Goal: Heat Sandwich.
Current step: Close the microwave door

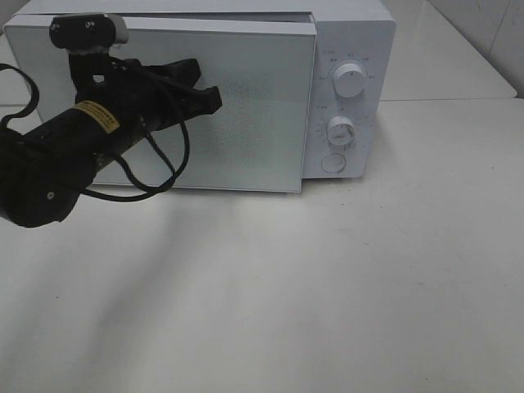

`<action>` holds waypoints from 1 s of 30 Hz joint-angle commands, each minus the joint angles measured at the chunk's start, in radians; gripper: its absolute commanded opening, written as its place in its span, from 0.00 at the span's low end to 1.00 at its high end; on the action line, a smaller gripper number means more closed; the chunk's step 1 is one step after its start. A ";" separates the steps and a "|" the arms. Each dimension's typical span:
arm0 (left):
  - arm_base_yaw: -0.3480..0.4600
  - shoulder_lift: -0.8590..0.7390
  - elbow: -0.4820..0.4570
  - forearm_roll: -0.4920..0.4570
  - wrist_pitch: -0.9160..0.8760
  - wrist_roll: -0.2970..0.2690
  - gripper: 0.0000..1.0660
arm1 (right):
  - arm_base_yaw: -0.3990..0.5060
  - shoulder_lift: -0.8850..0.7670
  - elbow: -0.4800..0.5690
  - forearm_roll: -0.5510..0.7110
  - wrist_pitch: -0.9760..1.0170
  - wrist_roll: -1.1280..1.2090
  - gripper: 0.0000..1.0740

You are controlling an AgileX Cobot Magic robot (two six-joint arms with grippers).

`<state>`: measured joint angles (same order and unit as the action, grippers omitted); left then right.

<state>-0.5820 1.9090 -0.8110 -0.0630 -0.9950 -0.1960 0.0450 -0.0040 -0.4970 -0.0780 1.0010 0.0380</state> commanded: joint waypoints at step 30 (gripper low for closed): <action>-0.046 0.162 -0.335 -0.127 0.179 0.050 0.00 | -0.005 -0.029 0.000 0.003 -0.006 -0.006 0.70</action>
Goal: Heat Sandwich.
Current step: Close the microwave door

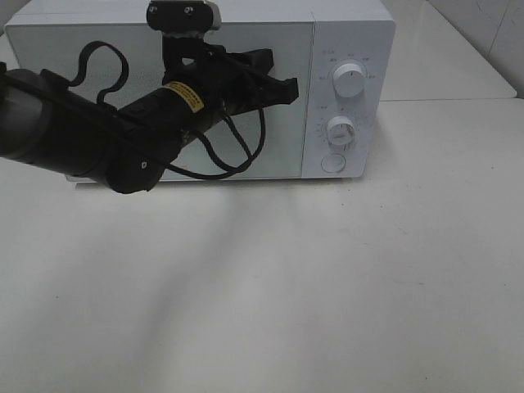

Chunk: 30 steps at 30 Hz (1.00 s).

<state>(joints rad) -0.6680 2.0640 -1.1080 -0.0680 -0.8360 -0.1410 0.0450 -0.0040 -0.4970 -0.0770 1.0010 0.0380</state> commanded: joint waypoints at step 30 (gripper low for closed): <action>-0.051 -0.145 0.189 -0.076 0.031 0.028 0.00 | -0.005 -0.029 0.000 0.002 -0.006 -0.005 0.70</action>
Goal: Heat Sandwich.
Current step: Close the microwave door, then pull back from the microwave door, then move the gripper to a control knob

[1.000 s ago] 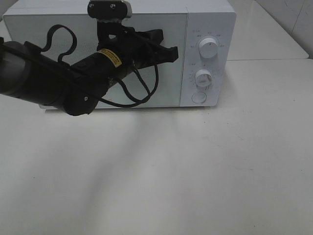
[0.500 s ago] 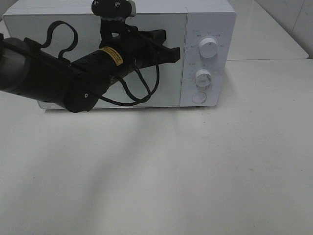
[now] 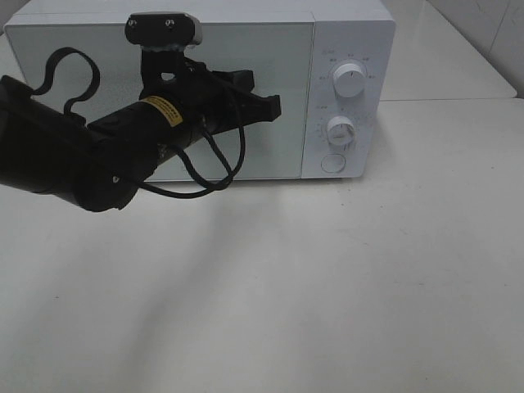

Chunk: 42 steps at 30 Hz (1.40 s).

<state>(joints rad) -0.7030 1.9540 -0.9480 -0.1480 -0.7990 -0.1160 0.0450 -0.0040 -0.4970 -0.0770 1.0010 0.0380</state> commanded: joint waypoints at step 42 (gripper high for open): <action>0.096 -0.395 0.095 0.200 1.258 -0.083 0.92 | -0.005 -0.029 0.000 0.002 -0.006 -0.005 0.70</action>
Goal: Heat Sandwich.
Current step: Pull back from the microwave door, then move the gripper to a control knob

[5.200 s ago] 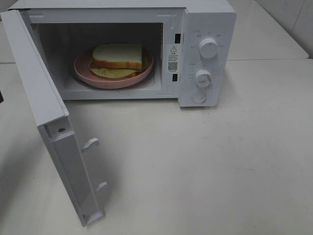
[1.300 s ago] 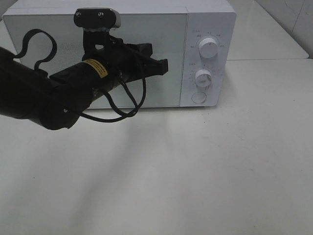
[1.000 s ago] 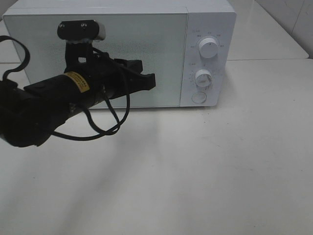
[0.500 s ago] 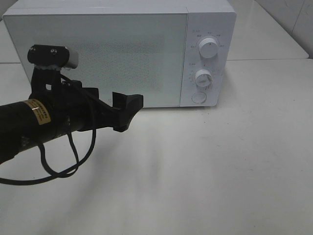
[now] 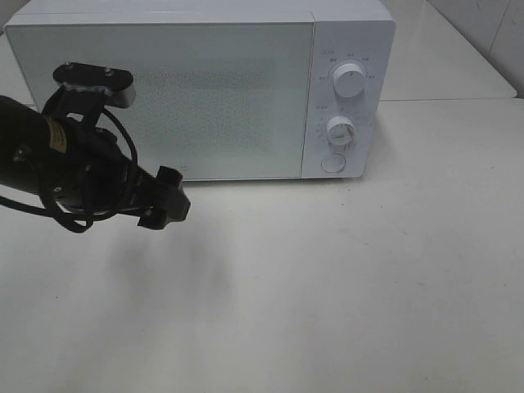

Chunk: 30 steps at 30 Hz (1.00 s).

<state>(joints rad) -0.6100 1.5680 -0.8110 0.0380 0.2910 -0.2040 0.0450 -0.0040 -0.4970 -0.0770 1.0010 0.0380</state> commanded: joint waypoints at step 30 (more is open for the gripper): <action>0.437 -0.175 -0.161 -0.155 0.749 0.192 0.92 | -0.005 -0.029 0.000 0.002 -0.006 -0.005 0.70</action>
<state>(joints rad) -0.1810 1.4000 -0.9720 -0.1090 1.0320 -0.0180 0.0450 -0.0040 -0.4970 -0.0770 1.0010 0.0380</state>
